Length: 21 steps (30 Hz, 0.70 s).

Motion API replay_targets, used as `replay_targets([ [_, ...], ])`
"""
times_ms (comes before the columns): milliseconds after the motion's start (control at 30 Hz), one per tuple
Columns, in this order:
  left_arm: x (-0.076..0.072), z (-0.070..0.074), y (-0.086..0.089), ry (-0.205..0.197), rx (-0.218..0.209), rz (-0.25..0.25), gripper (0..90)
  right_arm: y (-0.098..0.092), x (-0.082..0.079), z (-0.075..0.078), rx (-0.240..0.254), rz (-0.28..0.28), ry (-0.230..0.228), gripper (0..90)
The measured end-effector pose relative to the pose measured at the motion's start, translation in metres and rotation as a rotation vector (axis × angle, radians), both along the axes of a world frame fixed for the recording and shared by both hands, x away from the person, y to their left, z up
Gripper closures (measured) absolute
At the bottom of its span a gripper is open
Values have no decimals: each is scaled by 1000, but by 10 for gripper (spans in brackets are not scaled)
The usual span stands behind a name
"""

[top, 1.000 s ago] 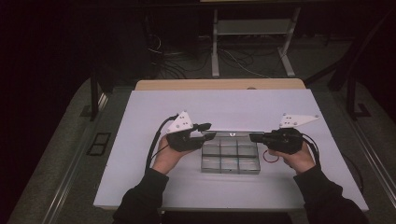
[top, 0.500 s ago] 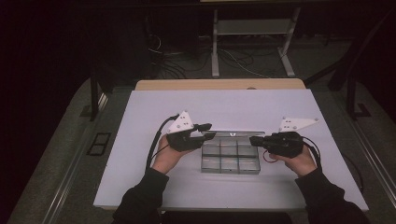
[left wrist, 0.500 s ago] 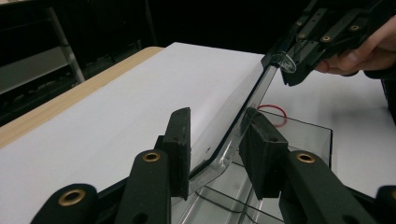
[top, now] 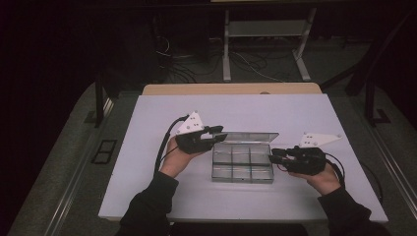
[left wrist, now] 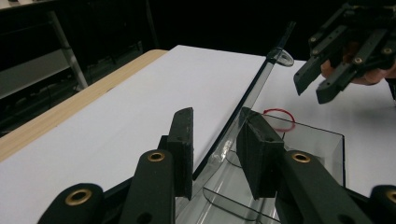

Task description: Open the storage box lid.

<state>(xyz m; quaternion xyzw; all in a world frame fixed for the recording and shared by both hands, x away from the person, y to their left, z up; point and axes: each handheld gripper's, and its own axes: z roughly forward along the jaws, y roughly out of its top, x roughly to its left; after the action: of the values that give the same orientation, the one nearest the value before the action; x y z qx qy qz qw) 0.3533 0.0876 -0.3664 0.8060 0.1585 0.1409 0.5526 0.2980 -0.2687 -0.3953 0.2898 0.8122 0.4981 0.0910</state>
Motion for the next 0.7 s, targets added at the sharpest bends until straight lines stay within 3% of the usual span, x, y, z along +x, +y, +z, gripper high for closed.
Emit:
replay_targets([
  [367, 12, 3, 0, -3, -7, 0, 680, -16, -15, -21, -17, -125, 9, 415],
  [700, 25, 5, 0, -7, 0, -12, 698, -21, -29, -42, -45, -177, 24, 308],
])
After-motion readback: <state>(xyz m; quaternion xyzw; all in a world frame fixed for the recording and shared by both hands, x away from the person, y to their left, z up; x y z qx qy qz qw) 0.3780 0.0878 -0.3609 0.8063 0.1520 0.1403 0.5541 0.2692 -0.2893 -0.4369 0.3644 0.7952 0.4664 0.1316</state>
